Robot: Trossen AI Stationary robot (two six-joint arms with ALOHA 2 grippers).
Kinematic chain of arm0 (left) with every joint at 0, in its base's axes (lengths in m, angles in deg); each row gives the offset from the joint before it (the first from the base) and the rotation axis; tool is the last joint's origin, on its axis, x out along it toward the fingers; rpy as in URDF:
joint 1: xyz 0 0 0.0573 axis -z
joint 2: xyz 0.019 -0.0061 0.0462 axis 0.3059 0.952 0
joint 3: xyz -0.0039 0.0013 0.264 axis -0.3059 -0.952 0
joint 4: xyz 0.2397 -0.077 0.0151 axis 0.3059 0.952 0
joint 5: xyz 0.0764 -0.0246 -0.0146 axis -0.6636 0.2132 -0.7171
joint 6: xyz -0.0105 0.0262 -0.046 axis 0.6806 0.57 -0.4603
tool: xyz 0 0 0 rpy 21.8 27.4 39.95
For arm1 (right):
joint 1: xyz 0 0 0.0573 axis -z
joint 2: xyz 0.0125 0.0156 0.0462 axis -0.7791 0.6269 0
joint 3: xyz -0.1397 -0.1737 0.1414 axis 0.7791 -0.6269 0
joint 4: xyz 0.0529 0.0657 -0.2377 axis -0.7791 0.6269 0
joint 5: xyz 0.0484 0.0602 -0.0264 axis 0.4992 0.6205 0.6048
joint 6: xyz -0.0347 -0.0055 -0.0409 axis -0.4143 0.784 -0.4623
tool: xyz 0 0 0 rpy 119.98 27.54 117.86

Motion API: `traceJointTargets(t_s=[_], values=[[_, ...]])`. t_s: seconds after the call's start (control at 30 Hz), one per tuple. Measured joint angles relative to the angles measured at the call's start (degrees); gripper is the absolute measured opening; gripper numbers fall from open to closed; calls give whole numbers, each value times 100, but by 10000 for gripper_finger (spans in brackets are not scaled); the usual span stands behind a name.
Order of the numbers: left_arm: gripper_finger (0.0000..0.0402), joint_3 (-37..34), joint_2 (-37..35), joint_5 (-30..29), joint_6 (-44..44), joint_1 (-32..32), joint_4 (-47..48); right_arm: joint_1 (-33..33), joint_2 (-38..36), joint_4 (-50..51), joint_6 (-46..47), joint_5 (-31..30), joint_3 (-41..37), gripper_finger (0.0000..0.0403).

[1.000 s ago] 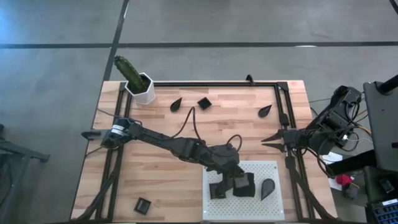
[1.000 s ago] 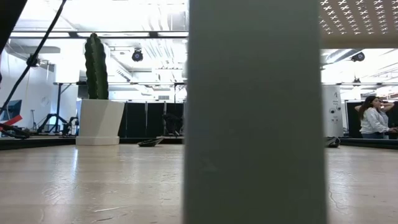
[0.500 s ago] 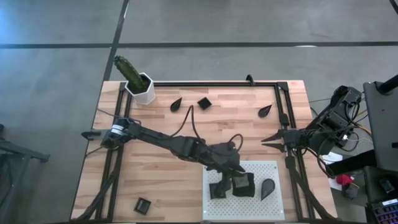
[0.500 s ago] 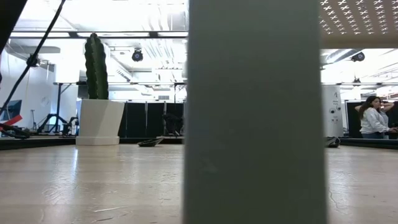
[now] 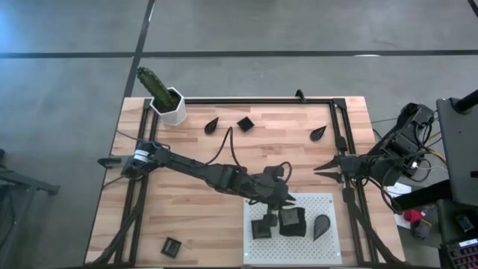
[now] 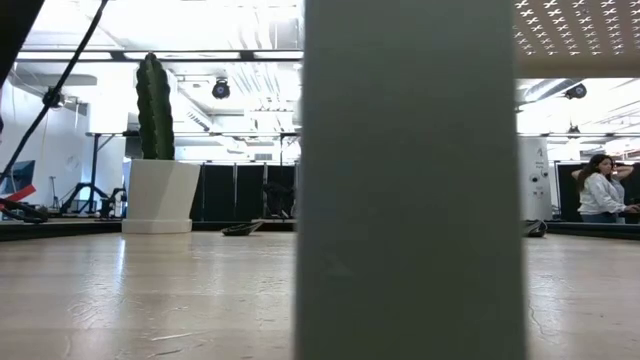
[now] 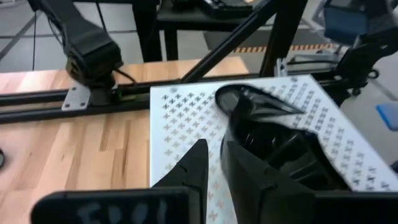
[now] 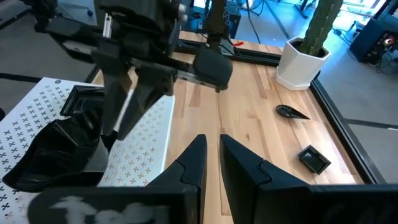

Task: Pick & Place Mini shaped plates
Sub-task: Stack the distorted square plate on top of the distorted square plate on the shelf

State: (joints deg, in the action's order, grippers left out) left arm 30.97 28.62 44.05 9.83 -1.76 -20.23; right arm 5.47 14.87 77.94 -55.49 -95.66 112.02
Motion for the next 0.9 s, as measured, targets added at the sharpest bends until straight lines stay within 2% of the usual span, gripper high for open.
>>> traceJointTargets(t_s=[0.53, 0.77, 0.9], values=[[39, 57, 12, -59, 378, 50, -16, -2, 4, -1, -4, 0, 0, 43], [39, 57, 17, 375, 755, 132, -6, -2, 4, 2, -20, 0, 0, 43], [39, 17, 37, 393, 773, 137, 37, -2, 4, 0, -101, 0, 0, 43]])
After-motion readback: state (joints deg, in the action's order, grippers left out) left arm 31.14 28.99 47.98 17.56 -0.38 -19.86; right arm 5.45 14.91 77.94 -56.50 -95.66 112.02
